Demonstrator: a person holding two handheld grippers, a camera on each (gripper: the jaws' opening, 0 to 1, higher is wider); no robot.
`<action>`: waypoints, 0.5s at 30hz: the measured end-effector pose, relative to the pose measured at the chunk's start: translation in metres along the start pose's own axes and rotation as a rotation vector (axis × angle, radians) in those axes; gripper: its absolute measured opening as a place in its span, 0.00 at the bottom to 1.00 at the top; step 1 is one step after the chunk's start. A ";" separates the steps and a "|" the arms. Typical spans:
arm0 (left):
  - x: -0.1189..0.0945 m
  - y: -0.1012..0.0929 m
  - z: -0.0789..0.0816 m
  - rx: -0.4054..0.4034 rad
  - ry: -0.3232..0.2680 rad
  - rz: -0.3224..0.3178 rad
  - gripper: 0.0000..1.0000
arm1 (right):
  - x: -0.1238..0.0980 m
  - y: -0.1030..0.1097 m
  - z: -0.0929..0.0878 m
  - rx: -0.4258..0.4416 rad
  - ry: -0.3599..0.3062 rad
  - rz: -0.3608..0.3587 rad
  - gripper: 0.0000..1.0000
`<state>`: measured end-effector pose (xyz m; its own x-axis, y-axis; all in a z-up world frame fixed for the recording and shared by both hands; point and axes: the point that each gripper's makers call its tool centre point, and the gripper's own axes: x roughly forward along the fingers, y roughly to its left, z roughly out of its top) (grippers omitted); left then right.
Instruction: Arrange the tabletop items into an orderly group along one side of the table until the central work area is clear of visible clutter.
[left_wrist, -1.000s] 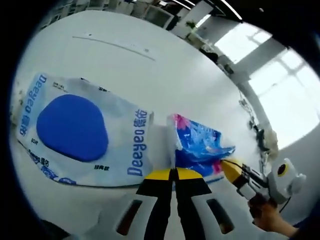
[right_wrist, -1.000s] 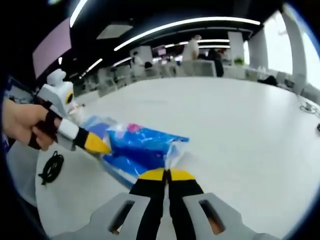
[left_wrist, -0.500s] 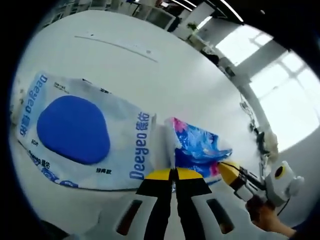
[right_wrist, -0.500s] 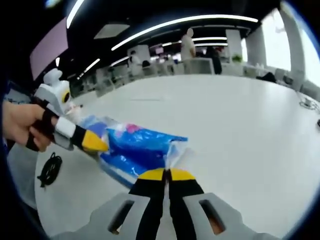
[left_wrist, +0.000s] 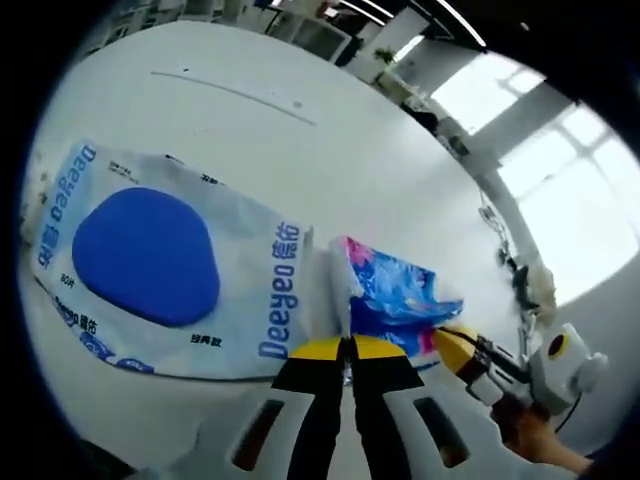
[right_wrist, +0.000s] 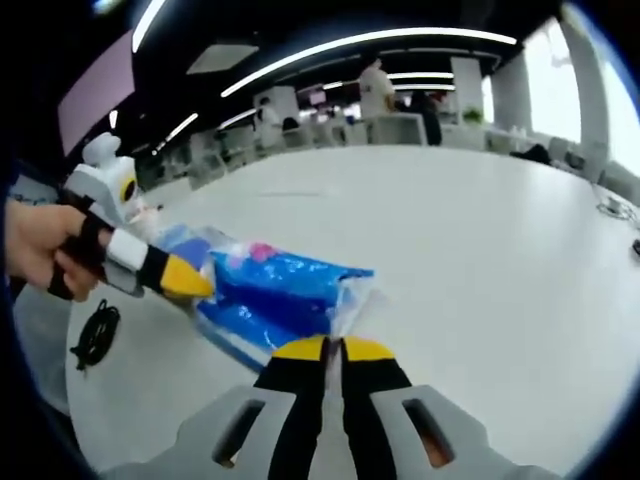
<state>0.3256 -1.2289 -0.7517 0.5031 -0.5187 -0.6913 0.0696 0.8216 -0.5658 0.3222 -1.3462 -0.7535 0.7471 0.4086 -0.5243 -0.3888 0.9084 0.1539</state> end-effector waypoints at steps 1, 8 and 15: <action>0.000 0.000 0.000 0.001 -0.002 0.001 0.02 | 0.000 0.000 0.000 -0.001 0.001 -0.003 0.02; -0.002 0.001 0.000 0.005 -0.010 0.002 0.02 | 0.002 0.001 -0.001 0.009 0.009 -0.007 0.05; -0.003 -0.002 0.004 -0.001 -0.036 -0.012 0.06 | 0.001 0.002 -0.004 0.007 0.016 -0.015 0.12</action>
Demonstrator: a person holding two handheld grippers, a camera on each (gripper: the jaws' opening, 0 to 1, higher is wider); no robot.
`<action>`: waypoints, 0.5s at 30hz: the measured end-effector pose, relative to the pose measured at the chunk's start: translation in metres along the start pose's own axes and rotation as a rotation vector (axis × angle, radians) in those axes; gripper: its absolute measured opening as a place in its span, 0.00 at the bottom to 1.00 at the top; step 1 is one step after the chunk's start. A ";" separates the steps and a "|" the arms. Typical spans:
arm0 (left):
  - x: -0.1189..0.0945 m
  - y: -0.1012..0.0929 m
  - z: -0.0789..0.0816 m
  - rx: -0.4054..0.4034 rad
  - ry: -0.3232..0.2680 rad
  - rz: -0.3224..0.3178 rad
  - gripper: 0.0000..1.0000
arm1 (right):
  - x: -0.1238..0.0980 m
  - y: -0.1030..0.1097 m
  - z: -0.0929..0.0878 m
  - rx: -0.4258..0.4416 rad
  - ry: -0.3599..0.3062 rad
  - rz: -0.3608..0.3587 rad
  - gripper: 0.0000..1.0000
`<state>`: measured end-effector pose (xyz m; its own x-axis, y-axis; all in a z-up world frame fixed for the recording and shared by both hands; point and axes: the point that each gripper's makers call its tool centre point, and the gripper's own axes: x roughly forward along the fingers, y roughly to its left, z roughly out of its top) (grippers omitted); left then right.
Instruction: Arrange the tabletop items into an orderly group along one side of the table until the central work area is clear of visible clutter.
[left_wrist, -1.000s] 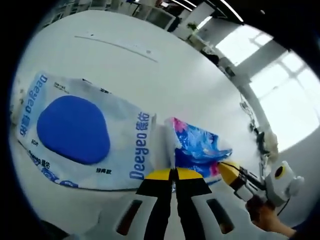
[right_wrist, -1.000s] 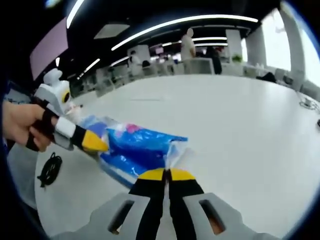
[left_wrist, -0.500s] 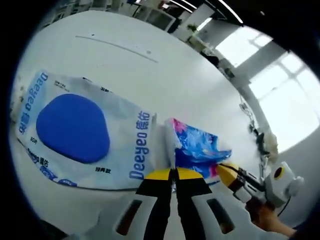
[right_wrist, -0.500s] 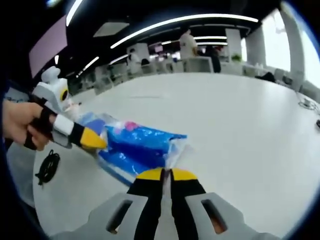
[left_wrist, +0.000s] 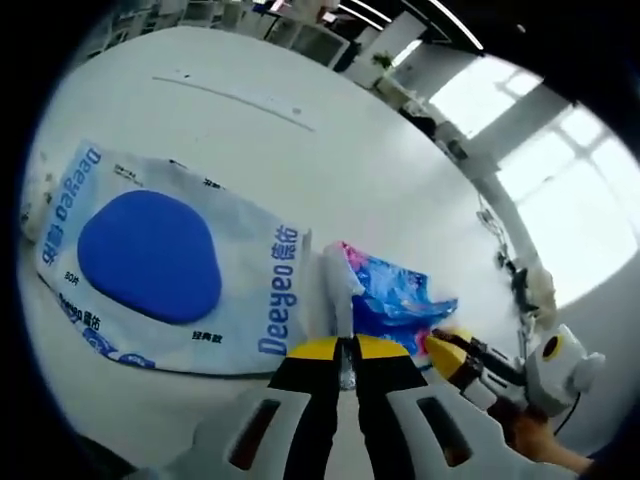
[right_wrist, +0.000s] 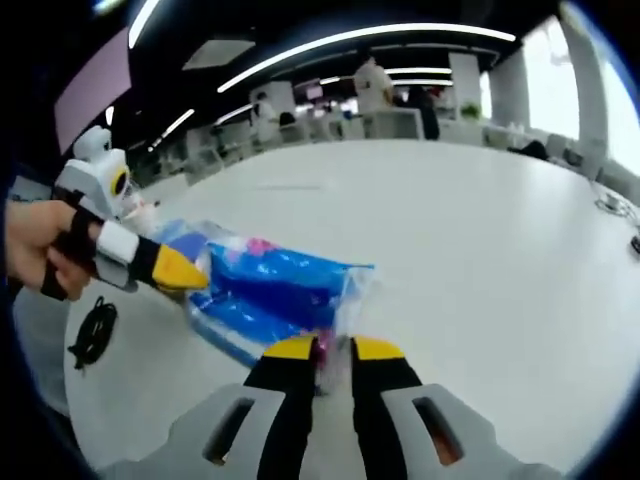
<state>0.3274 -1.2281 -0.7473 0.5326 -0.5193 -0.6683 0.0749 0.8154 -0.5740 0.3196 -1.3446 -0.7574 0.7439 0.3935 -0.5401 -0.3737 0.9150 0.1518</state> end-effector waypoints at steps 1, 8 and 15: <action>-0.001 -0.001 0.001 -0.006 -0.009 -0.009 0.07 | 0.000 0.000 0.000 -0.001 -0.001 -0.003 0.14; -0.005 -0.002 0.003 -0.018 -0.030 -0.019 0.10 | -0.001 0.001 -0.002 0.002 -0.006 -0.007 0.21; -0.010 -0.004 0.004 -0.018 -0.044 -0.032 0.14 | -0.001 0.003 -0.001 0.013 -0.017 -0.008 0.27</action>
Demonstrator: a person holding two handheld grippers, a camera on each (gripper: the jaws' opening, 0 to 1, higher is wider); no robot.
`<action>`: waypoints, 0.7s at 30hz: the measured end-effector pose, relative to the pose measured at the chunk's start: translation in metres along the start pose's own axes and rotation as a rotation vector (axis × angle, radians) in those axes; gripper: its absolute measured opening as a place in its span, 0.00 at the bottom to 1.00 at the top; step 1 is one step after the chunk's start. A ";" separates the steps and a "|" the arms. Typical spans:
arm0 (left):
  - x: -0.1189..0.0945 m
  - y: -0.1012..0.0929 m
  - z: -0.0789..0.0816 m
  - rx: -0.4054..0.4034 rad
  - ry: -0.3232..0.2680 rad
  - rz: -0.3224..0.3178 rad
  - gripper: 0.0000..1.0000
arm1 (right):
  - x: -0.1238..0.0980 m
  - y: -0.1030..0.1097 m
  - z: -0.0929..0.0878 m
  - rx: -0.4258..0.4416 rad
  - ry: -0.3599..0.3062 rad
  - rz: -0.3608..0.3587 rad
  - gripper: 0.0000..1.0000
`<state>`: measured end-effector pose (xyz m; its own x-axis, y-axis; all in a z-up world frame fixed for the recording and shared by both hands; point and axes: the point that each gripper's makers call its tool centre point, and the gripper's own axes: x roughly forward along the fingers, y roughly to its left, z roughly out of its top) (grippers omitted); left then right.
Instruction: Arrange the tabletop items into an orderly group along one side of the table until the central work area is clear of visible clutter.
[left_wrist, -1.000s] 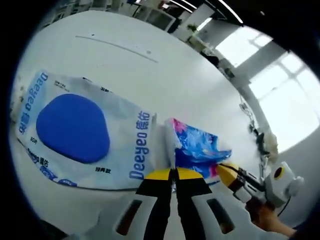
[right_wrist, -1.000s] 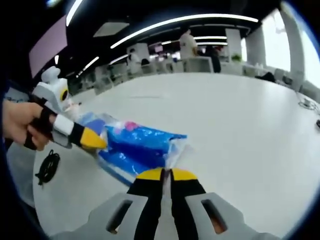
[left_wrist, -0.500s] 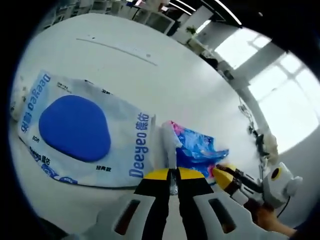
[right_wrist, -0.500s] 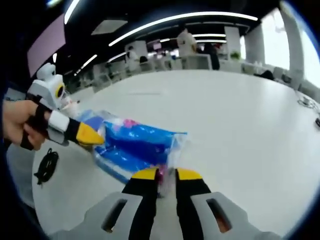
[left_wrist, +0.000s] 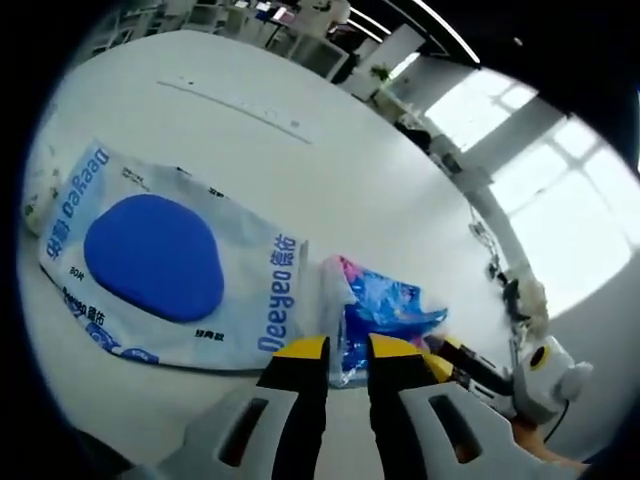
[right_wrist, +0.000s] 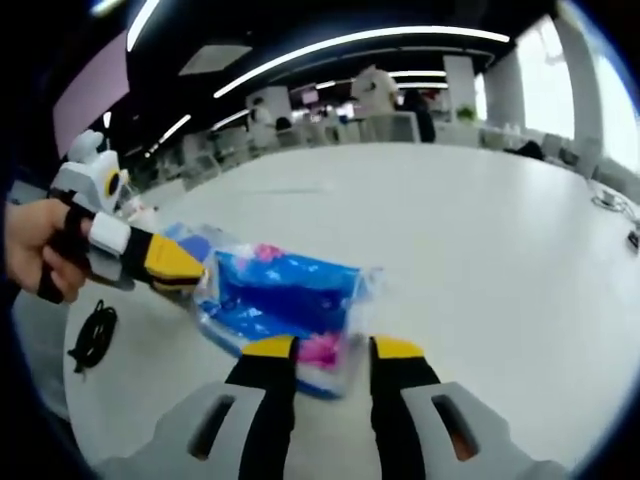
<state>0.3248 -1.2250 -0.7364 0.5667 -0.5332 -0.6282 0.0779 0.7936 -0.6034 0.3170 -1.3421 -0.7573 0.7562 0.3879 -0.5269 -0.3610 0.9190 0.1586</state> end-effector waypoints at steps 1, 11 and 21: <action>-0.001 -0.001 0.000 0.001 -0.003 -0.004 0.15 | 0.000 0.001 0.000 -0.002 -0.002 0.002 0.28; -0.012 -0.014 -0.009 0.071 -0.011 -0.059 0.33 | -0.003 0.005 0.000 -0.017 -0.009 0.006 0.40; -0.026 -0.025 -0.013 0.152 -0.024 -0.123 0.52 | -0.008 0.011 0.005 0.000 -0.044 0.026 0.57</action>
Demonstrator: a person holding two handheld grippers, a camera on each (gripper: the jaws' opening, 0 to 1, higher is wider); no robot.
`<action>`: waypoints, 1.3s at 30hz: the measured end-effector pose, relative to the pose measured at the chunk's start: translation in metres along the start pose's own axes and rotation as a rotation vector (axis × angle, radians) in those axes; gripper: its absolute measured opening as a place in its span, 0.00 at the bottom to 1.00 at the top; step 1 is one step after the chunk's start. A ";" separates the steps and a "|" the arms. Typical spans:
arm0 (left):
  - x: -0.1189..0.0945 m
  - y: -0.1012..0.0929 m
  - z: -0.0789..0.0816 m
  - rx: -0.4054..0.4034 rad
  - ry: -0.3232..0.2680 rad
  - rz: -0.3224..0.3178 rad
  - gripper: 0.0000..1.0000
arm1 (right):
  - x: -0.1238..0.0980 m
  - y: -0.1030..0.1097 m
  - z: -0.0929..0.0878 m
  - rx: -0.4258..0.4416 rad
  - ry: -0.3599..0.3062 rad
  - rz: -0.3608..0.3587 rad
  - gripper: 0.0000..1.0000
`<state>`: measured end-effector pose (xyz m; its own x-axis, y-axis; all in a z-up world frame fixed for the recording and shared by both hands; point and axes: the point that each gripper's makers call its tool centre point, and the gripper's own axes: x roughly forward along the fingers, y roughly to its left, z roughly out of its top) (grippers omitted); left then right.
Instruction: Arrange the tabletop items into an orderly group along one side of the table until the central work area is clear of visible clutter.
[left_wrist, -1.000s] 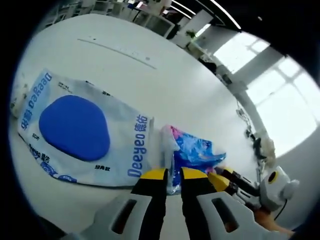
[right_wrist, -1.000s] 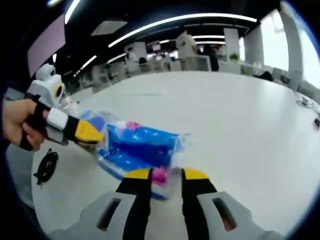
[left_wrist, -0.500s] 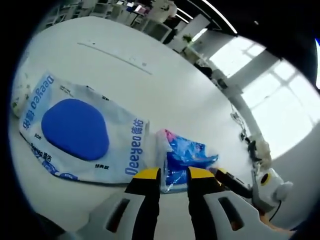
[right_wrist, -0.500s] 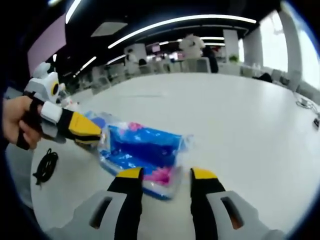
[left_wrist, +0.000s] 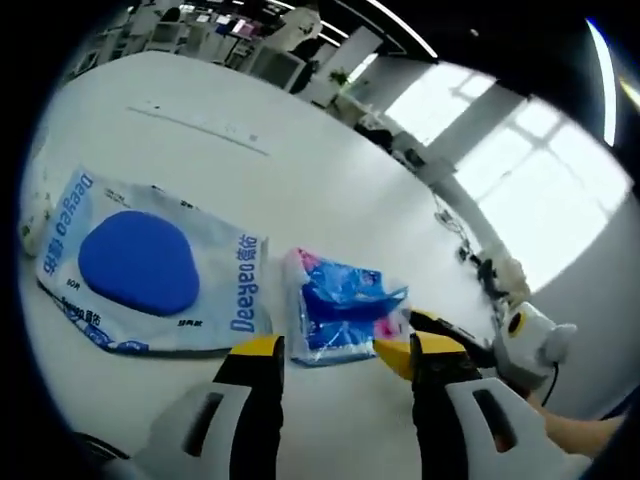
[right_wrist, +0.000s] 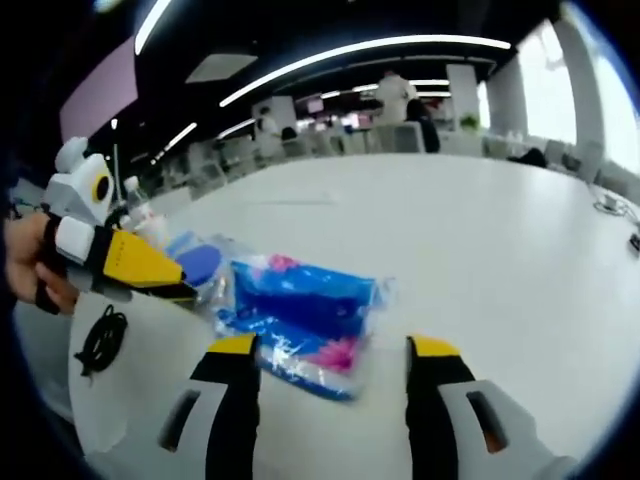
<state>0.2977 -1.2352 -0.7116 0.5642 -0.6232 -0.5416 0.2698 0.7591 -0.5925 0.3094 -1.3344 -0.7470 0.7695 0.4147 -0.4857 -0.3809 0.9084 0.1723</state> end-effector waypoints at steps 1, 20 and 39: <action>-0.003 -0.002 0.001 0.021 -0.005 -0.003 0.55 | -0.001 0.000 0.000 -0.001 0.000 0.000 0.59; -0.045 0.015 -0.002 0.142 -0.017 0.030 1.00 | -0.020 0.022 0.008 0.053 -0.047 0.015 0.89; -0.112 0.056 0.006 0.150 -0.021 0.048 1.00 | -0.039 0.064 0.020 0.058 -0.075 -0.002 1.00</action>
<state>0.2536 -1.1219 -0.6803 0.5946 -0.5829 -0.5537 0.3550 0.8083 -0.4697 0.2652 -1.2913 -0.6997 0.8076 0.4133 -0.4206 -0.3502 0.9100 0.2219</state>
